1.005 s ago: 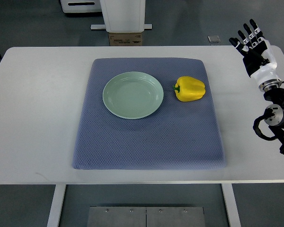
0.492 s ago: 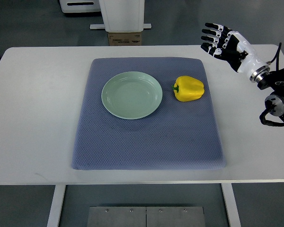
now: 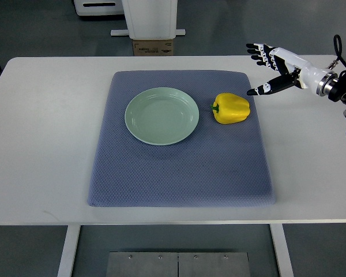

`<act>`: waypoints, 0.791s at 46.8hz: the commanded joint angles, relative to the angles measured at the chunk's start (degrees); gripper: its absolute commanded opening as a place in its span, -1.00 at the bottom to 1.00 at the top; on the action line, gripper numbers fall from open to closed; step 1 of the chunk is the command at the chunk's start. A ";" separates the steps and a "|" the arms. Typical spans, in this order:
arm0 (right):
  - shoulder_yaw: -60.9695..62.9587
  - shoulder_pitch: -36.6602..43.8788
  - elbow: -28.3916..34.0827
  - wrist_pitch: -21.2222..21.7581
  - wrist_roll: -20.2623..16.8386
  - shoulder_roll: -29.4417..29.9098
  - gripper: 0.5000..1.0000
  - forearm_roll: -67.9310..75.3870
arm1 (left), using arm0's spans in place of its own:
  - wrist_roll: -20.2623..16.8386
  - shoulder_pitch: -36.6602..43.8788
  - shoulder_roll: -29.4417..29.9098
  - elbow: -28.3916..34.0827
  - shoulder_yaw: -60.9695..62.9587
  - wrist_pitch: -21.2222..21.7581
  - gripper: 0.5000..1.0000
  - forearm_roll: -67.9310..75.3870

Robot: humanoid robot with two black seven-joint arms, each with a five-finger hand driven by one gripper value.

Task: Place yellow pepper on plate with right hand
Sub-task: 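Reach the open right hand toward the yellow pepper, then close the right hand fingers around the yellow pepper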

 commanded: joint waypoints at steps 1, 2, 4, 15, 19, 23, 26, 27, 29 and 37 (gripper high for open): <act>-0.60 0.05 0.07 -0.31 0.09 0.11 0.96 -2.75 | 0.00 0.00 0.00 0.00 0.02 0.00 1.00 0.00; -0.69 0.05 0.07 -0.31 0.18 0.19 0.96 -3.28 | 0.00 0.00 0.00 0.00 0.02 0.00 1.00 0.00; -0.77 0.05 0.16 -0.31 0.44 0.37 0.96 -4.07 | 0.00 0.00 0.00 0.00 0.02 0.00 1.00 0.00; -4.72 0.14 -0.37 -2.94 0.18 3.79 0.50 -5.13 | 0.00 0.00 0.00 0.00 0.02 0.00 1.00 0.00; -8.94 0.67 -0.55 -5.05 0.18 5.11 0.50 -5.04 | 0.00 0.00 0.00 0.00 0.02 0.00 1.00 0.00; -11.49 0.93 -0.55 -6.46 0.18 6.17 0.52 -5.04 | 0.00 0.00 0.00 0.00 0.02 0.00 1.00 0.00; -12.11 0.93 -0.64 -6.90 0.18 6.96 0.54 -5.04 | 0.00 0.00 0.00 0.00 0.02 0.00 1.00 0.00; -12.11 0.93 -0.64 -6.99 0.18 7.05 0.55 -5.04 | 0.00 0.00 0.00 0.00 0.02 0.00 1.00 0.00; -12.11 0.93 -0.64 -6.99 0.18 7.14 0.58 -5.04 | 0.00 0.00 0.00 0.00 0.02 0.00 1.00 0.00; -12.11 0.93 -0.72 -7.16 -0.18 7.23 0.59 -5.04 | 0.00 0.00 0.00 0.00 0.02 0.00 1.00 0.00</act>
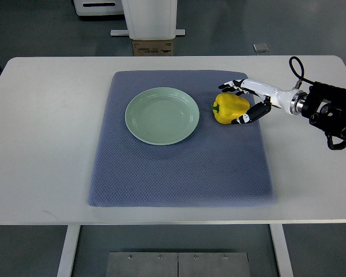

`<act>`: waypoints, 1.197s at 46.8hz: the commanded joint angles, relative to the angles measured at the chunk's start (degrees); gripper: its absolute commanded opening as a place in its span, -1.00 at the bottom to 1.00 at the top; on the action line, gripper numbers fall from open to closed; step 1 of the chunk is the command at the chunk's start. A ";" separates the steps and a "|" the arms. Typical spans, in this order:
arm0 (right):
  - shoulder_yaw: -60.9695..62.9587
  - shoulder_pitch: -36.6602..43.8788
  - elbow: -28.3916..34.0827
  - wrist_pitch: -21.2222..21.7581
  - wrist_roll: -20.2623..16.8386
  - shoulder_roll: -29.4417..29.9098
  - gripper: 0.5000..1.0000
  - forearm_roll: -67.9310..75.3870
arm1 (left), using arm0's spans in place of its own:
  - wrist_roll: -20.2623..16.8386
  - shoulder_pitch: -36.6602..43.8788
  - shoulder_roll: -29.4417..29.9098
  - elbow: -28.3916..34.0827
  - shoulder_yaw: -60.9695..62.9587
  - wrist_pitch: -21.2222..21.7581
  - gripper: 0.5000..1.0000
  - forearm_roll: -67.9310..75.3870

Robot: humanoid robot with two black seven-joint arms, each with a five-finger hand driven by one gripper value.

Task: Place yellow pepper on plate with right hand
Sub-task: 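Close the right hand fingers around the yellow pepper, then lift the pepper with the right hand and carry it over the plate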

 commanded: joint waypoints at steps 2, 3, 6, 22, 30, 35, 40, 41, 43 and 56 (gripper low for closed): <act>0.00 -0.08 -0.25 -0.17 -0.31 0.10 0.58 0.00 | 0.00 0.00 0.00 0.00 0.02 0.00 1.00 0.00; 0.00 -0.08 -0.51 -0.26 -0.57 0.10 0.58 0.00 | 0.00 0.00 0.00 0.00 0.02 0.00 1.00 0.00; -0.08 -0.17 -1.13 -0.79 -1.19 0.37 0.57 0.00 | 0.00 0.00 0.00 0.00 0.02 0.00 1.00 0.00; -1.49 -0.87 -4.91 -0.88 -1.45 4.32 0.46 0.09 | 0.00 0.00 0.00 0.00 0.02 0.00 1.00 0.00; -3.16 -1.13 -5.70 -1.14 -1.45 4.85 0.10 0.09 | 0.00 0.00 0.00 0.00 0.02 0.00 1.00 -0.09; -3.78 -1.57 -6.23 -2.28 -1.54 5.64 -0.01 0.09 | 0.00 0.00 0.00 0.00 0.02 0.00 1.00 0.00; -3.86 -1.66 -6.58 -2.55 -2.24 6.08 -0.91 0.18 | 0.00 0.00 0.00 0.00 0.02 0.00 1.00 0.00; -3.86 -1.66 -6.75 -2.63 -2.68 6.17 -1.00 0.18 | 0.00 0.00 0.00 0.00 0.02 0.00 1.00 0.00; -3.86 -1.66 -7.37 -2.81 -3.65 6.43 -1.00 0.18 | 0.00 0.00 0.00 0.00 0.02 0.00 1.00 0.00; -3.16 -2.19 -8.69 -5.01 -4.18 7.13 -1.00 0.79 | 0.00 0.00 0.00 0.00 0.02 0.00 1.00 0.00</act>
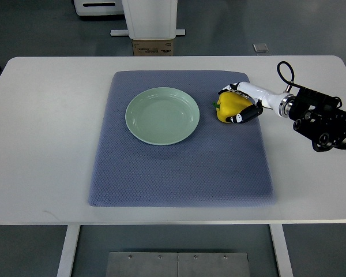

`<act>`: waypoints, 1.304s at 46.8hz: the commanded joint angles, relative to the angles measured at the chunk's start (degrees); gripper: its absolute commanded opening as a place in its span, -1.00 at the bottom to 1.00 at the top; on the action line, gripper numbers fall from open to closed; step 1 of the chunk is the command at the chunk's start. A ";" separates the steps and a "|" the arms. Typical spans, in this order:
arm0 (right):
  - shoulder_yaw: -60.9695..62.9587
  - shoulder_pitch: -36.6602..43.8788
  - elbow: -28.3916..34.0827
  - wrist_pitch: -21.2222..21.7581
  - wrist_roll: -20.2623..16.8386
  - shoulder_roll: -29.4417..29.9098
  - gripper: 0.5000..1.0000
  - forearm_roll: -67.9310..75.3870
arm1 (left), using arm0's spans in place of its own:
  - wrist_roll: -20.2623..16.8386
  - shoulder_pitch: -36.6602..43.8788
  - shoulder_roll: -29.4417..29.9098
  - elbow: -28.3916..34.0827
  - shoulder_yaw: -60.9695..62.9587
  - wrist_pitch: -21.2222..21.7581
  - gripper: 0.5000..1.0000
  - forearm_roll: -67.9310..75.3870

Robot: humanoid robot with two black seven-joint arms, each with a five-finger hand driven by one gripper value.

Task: Place yellow pepper on plate with right hand
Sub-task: 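Lift the pepper with the right hand and carry it over the plate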

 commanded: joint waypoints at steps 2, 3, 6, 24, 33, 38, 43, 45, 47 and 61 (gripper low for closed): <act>0.35 0.15 0.01 -0.02 0.24 0.02 -1.00 0.17 | 0.00 0.00 0.00 0.00 0.00 0.00 1.00 0.01; 0.35 0.24 0.01 -0.11 0.15 0.02 -1.00 0.25 | 0.00 0.00 0.00 0.00 0.00 0.00 1.00 0.01; 0.35 0.33 0.10 -0.11 0.24 0.02 -1.00 0.25 | 0.00 0.00 0.00 0.00 0.00 0.00 1.00 0.01; 5.88 3.05 1.51 -0.02 -0.11 1.16 -1.00 0.43 | 0.00 0.00 0.00 0.00 0.00 0.00 1.00 0.01; 6.41 4.55 1.60 -0.02 -0.20 4.58 -1.00 0.34 | 0.00 0.00 0.00 0.00 0.00 0.00 1.00 0.01; 6.50 5.87 1.60 -0.02 -0.29 7.04 -1.00 0.43 | 0.00 0.00 0.00 0.00 0.00 0.00 1.00 0.01; 6.50 6.48 1.60 -0.02 -0.29 8.81 -1.00 0.43 | 0.00 0.00 0.00 0.00 0.00 0.00 1.00 0.01; 6.59 6.92 1.60 -0.02 -0.29 8.81 -1.00 0.43 | 0.00 0.00 0.00 0.00 0.00 0.00 1.00 0.01; 6.76 7.01 1.60 -0.02 -0.38 8.81 -1.00 0.43 | 0.00 0.00 0.00 0.00 0.00 0.00 1.00 0.01; 7.11 7.01 1.60 -0.02 -1.96 8.81 -1.00 0.69 | 0.00 0.00 0.00 0.00 0.00 0.00 1.00 0.01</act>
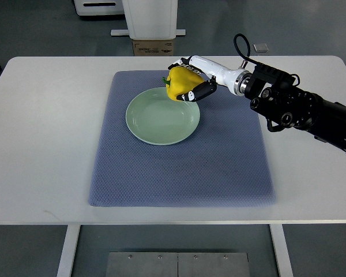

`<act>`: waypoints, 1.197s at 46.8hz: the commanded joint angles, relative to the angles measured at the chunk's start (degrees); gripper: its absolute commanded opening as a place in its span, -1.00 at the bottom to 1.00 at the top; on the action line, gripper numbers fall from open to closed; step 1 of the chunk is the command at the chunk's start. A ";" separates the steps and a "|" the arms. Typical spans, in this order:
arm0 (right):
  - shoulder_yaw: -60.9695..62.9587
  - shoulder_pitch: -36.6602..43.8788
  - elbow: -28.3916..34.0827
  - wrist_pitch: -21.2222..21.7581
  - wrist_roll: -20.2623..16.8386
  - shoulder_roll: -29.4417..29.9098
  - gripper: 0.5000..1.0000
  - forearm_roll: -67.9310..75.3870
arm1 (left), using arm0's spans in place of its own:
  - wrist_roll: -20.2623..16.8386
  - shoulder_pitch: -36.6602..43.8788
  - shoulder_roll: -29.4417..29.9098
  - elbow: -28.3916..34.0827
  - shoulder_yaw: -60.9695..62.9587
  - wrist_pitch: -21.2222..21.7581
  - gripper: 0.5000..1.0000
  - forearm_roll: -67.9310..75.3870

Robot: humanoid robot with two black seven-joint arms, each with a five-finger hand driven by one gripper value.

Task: Place yellow pepper on plate with right hand
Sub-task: 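Lift the pepper with the right hand and carry it over the plate, then lower the pepper onto the plate and open the right hand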

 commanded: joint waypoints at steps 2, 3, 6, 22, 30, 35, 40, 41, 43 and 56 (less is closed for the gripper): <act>-0.06 -0.17 -0.01 -0.01 -0.39 -0.01 -1.00 -0.03 | 0.00 0.00 0.00 0.00 0.01 0.00 1.00 0.00; 0.03 -0.17 -0.01 -0.01 -0.48 -0.01 -1.00 -0.03 | 0.00 0.00 0.00 0.00 0.01 0.00 1.00 0.00; 0.03 -0.26 0.08 -0.01 -0.83 -0.01 -1.00 0.05 | 0.00 0.00 0.00 0.00 0.01 0.00 1.00 0.00; 0.03 -0.61 2.98 0.26 -0.83 -0.01 -1.00 0.05 | 0.00 0.00 0.00 0.00 0.01 0.00 1.00 0.00; 0.03 -0.79 4.56 0.17 -0.83 -0.01 -1.00 0.05 | 0.00 0.00 0.00 0.00 0.01 0.00 1.00 0.00; 0.03 -0.79 6.05 0.17 -1.27 -0.01 -1.00 0.05 | 0.00 0.00 0.00 0.00 0.01 0.00 1.00 0.00; 0.03 -0.79 7.81 0.08 -1.53 -0.01 -1.00 0.05 | 0.00 0.00 0.00 0.00 0.01 0.00 1.00 0.00; 0.20 -0.79 8.16 -0.01 -1.53 -0.01 -1.00 0.05 | 0.00 0.00 0.00 0.00 0.01 0.00 1.00 0.00; 0.56 -0.96 8.87 -0.09 -1.45 -0.01 -1.00 0.05 | 0.00 0.00 0.00 0.00 0.01 0.00 1.00 0.00; 2.67 -2.19 10.54 -0.18 -1.45 -0.01 -0.33 0.05 | 0.00 0.00 0.00 0.00 0.01 0.00 1.00 0.00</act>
